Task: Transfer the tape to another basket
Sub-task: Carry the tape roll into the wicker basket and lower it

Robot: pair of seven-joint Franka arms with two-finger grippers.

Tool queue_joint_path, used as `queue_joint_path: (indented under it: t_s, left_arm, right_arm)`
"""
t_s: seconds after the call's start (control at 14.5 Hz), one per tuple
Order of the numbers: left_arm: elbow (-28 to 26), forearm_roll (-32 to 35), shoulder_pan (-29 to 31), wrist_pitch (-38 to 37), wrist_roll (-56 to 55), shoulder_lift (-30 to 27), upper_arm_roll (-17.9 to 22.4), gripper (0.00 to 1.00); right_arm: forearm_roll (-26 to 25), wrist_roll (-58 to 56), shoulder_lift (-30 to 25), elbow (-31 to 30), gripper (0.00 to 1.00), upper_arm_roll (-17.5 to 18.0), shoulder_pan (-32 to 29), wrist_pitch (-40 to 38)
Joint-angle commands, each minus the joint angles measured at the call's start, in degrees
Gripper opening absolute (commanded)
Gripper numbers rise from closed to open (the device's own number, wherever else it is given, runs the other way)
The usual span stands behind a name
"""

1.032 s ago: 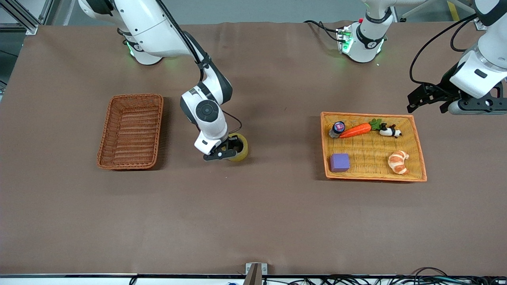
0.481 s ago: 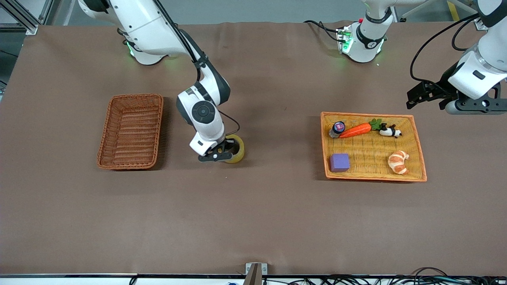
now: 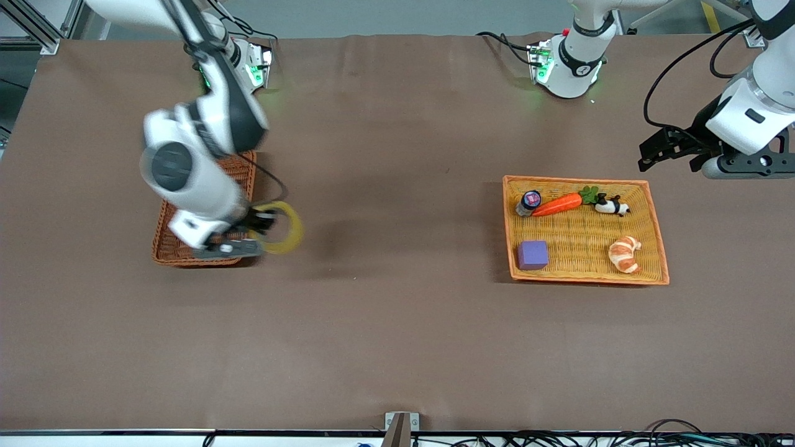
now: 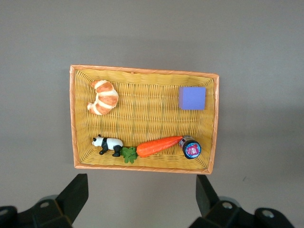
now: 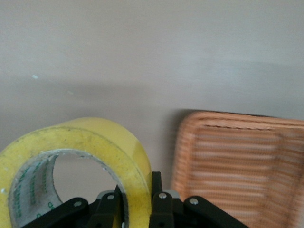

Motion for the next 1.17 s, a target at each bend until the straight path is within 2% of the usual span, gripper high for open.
queue_joint_path:
  t_s: [0.0, 0.21, 0.34, 0.48, 0.62, 0.83, 1.1]
  left_arm:
    - [3.5, 0.9, -0.3, -1.3, 0.1, 1.2, 1.0, 1.0]
    - [7.8, 0.5, -0.3, -4.1, -0.1, 3.2, 1.2, 1.0]
    - [7.9, 0.5, -0.3, -5.6, -0.1, 2.9, 1.1, 1.0]
    - [7.8, 0.5, -0.1, -6.7, -0.9, 2.7, 0.9, 1.0]
    - [7.9, 0.5, 0.4, -6.6, -0.6, 2.8, 0.8, 1.0]
    - [7.9, 0.6, 0.4, -5.8, -0.6, 3.2, 0.8, 1.0]
    - [7.9, 0.7, 0.4, -4.8, -0.3, 3.3, 0.8, 1.0]
  right_arm:
    - [-1.3, -9.3, -10.0, -13.4, 0.02, -5.0, -0.3, 2.6]
    - [-5.5, -10.8, -13.9, -21.5, 0.02, -9.4, -0.4, 5.5]
    - [-6.4, -11.6, -14.4, -25.7, 0.02, -11.2, -0.5, 9.1]
    - [-7.5, -12.1, -14.3, -30.5, 0.02, -12.7, -1.1, 14.5]
    - [-9.4, -12.8, -13.9, -34.9, 0.03, -15.7, -1.3, 22.1]
    - [-9.5, -17.0, -10.7, -38.6, 0.04, -19.3, -1.6, 32.1]
    - [-9.4, -16.9, -6.4, -39.1, 0.08, -19.3, -1.1, 35.5]
